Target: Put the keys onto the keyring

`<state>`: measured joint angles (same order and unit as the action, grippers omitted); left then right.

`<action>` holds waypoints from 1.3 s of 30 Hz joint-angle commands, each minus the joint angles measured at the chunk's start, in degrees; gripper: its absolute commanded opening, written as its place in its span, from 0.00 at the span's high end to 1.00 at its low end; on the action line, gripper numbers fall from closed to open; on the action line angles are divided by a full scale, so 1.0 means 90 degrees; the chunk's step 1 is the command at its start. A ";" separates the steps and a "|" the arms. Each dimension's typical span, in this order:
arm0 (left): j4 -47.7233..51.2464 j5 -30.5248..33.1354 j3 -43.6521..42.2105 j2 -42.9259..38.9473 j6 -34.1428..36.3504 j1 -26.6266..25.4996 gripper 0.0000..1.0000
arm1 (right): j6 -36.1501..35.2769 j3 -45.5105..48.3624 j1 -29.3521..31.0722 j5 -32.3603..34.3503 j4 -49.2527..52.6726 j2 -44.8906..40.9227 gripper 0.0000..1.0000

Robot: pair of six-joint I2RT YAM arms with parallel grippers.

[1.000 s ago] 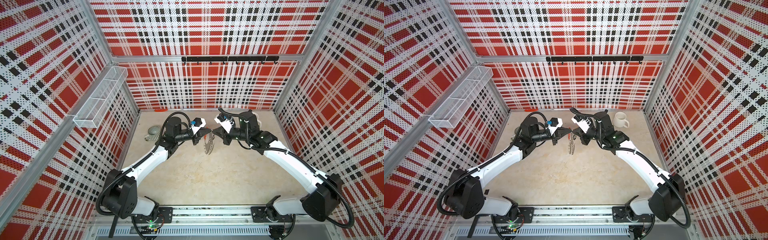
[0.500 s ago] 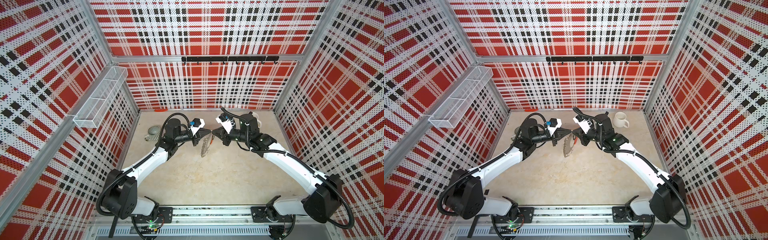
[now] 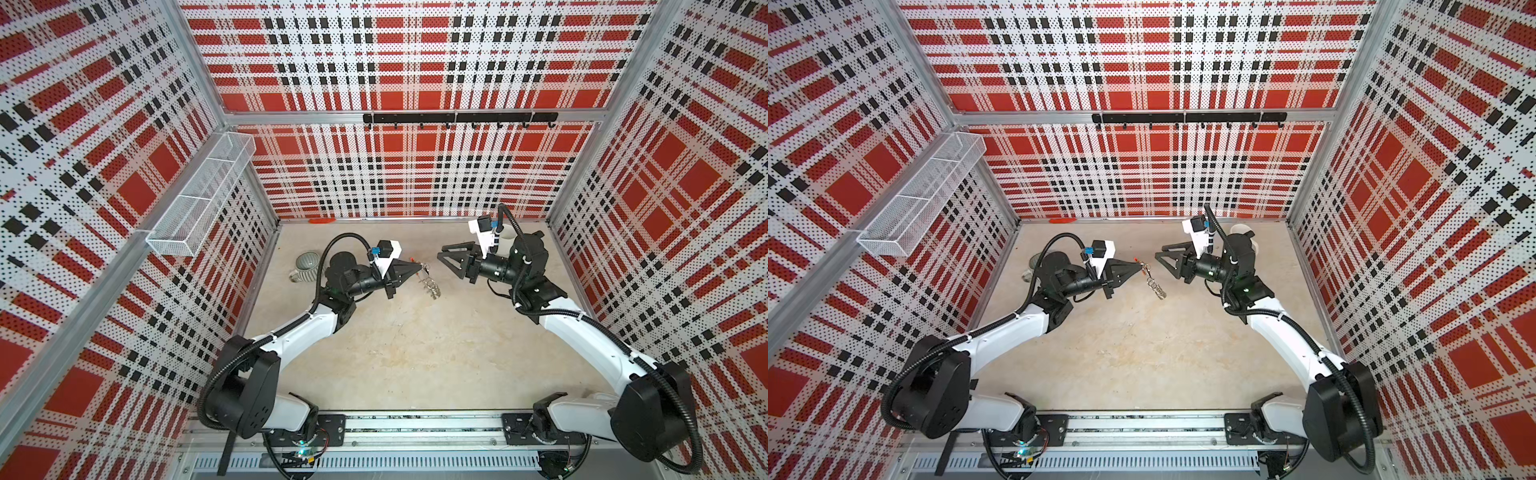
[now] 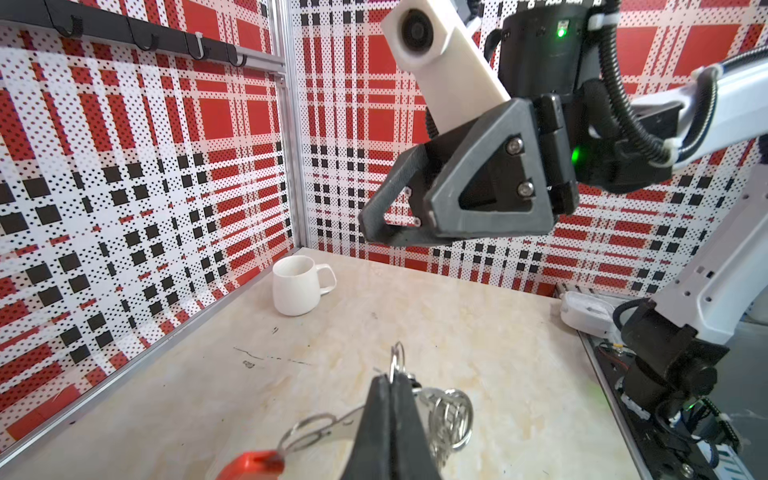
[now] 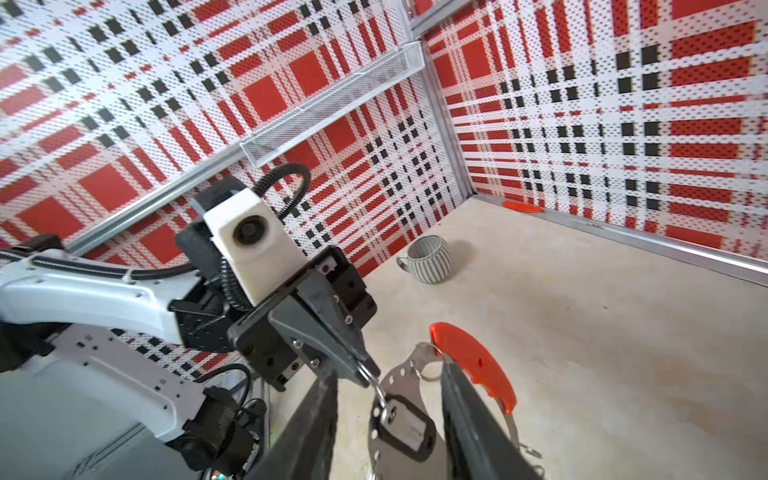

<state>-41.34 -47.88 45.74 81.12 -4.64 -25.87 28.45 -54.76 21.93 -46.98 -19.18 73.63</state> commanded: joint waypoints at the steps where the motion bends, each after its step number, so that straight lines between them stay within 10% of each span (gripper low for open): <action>1: -0.1059 -0.0148 -0.0013 -0.0147 -0.0587 -0.0019 1.00 | 0.0956 0.0074 -0.0024 -0.0739 -0.1267 0.0168 0.55; 18: -0.3559 0.0172 -0.0169 0.0324 -0.2763 -0.0026 1.00 | 0.1277 0.0007 0.0117 -0.0883 -0.1809 0.0508 0.59; 39: -0.3844 0.0437 -0.0018 0.0625 -0.3117 -0.0151 1.00 | 0.1107 -0.0389 0.0290 -0.0855 -0.1590 0.0726 0.74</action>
<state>-72.10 -44.53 44.05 86.65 -32.18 -26.79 38.68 -56.73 24.14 -54.17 -33.12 79.75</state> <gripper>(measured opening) 0.044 0.273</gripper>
